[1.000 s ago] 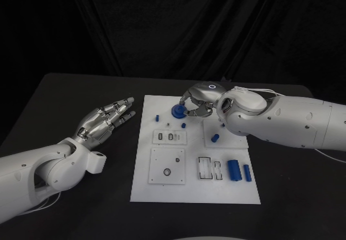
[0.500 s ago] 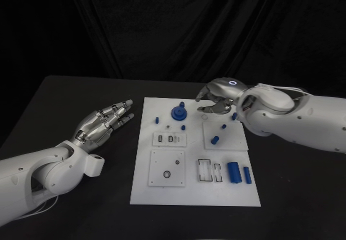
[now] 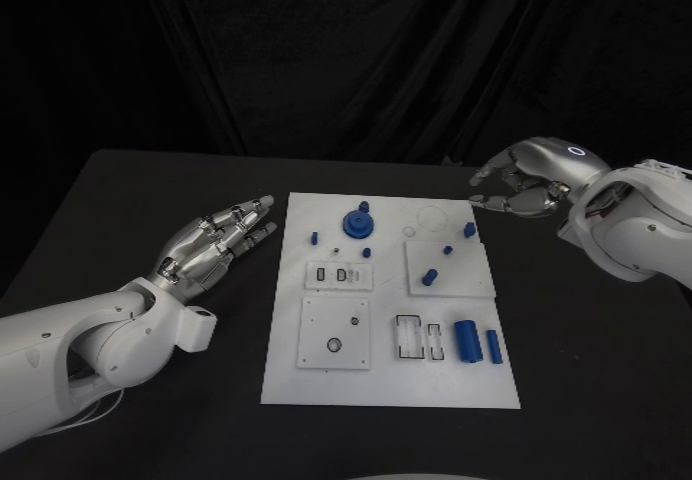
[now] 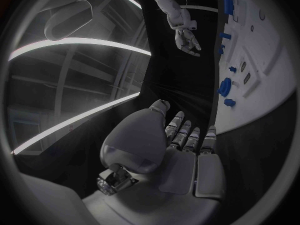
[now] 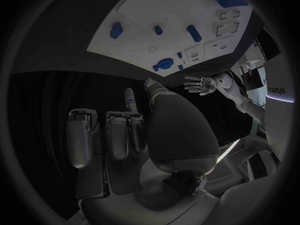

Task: Assemble the parts on the task board

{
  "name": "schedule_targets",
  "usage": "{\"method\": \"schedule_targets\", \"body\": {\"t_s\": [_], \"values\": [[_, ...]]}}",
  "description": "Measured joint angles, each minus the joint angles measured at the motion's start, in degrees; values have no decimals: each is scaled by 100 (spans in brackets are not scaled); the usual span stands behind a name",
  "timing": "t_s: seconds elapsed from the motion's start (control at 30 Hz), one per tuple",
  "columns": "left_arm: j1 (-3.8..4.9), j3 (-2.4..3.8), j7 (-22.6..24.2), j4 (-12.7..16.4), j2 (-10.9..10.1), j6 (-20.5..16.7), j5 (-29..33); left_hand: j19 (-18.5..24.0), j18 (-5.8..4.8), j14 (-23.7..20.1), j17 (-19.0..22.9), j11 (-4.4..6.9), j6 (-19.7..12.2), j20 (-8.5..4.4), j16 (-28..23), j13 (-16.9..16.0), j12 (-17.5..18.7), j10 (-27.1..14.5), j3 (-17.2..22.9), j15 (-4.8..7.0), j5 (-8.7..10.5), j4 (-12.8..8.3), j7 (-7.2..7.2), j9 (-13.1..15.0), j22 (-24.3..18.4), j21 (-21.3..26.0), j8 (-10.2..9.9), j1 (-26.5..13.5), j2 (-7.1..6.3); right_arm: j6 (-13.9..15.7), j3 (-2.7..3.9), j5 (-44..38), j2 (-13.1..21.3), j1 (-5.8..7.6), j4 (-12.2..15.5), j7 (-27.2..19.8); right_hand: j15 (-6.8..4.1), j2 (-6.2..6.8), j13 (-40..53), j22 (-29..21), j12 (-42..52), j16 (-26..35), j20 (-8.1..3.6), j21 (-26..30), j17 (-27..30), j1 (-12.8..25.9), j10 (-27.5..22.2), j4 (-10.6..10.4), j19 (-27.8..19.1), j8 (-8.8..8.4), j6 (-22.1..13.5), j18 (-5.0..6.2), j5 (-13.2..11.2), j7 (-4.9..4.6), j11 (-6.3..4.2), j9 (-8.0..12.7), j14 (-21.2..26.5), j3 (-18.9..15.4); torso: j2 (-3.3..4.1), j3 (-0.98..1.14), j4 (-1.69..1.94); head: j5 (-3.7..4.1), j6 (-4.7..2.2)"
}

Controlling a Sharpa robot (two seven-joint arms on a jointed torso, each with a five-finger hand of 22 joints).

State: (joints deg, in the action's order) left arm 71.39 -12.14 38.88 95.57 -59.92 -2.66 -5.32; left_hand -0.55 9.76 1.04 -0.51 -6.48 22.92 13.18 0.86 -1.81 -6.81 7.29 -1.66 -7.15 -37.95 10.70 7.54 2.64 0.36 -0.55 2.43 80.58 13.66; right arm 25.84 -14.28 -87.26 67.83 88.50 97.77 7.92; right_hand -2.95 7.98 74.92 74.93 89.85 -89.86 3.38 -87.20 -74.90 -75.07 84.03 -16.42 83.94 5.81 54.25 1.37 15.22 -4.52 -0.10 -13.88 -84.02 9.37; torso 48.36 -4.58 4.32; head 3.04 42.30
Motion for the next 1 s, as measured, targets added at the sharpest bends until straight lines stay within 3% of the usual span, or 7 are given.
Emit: {"method": "schedule_targets", "body": {"t_s": [0.1,0.2,0.4,0.6,1.0], "values": [[0,1,0,25,-12,-51,0,0,0,20,0,20,-9,0,0,0,0,21,20,20,0,-11,-9,-7,0,0,0,0,0,5,-1,-14,120,-15,-56,-1,-37,0,0,0,0,0,0,0,0,0,0,-11,0,-65,-31,0,-105,31,0,32,4,-11,-8,-1,-2,0,18],[0,1,0,25,-12,-81,0,0,0,20,0,20,28,0,0,0,0,21,53,20,-35,3,0,-7,0,0,0,0,0,3,-1,-29,188,-83,-150,-4,-37,45,0,0,0,0,0,0,0,44,-17,-43,0,-121,-114,0,-195,49,-25,80,4,-44,-8,-1,4,52,19],[0,0,0,14,-3,-98,0,0,0,20,1,20,64,0,0,0,0,21,75,20,-36,12,24,-1,0,0,0,0,0,5,-8,-53,202,-305,-396,-90,-62,77,0,-1,0,0,-43,0,0,73,1,-42,1,-149,-173,-1,-356,65,-43,150,-12,-91,-1,32,18,90,36],[0,0,0,11,1,-98,0,0,0,20,1,-1,85,1,0,0,0,41,107,20,-62,13,45,-1,0,0,0,-22,-23,5,-10,-64,115,-428,-541,-178,-78,109,-1,-1,0,0,-42,0,0,41,1,-42,1,-177,-206,0,-516,62,-43,198,4,-91,5,55,29,112,61],[0,0,0,1,-1,-92,0,-1,0,20,2,-20,105,1,0,0,0,61,123,20,-62,-4,65,5,1,0,0,-22,-22,10,-7,-77,-154,-622,-823,-304,-78,152,-1,-2,0,0,-42,0,0,-1,0,-25,1,-177,-184,0,-705,40,-42,219,4,-107,10,44,23,144,79]]}}
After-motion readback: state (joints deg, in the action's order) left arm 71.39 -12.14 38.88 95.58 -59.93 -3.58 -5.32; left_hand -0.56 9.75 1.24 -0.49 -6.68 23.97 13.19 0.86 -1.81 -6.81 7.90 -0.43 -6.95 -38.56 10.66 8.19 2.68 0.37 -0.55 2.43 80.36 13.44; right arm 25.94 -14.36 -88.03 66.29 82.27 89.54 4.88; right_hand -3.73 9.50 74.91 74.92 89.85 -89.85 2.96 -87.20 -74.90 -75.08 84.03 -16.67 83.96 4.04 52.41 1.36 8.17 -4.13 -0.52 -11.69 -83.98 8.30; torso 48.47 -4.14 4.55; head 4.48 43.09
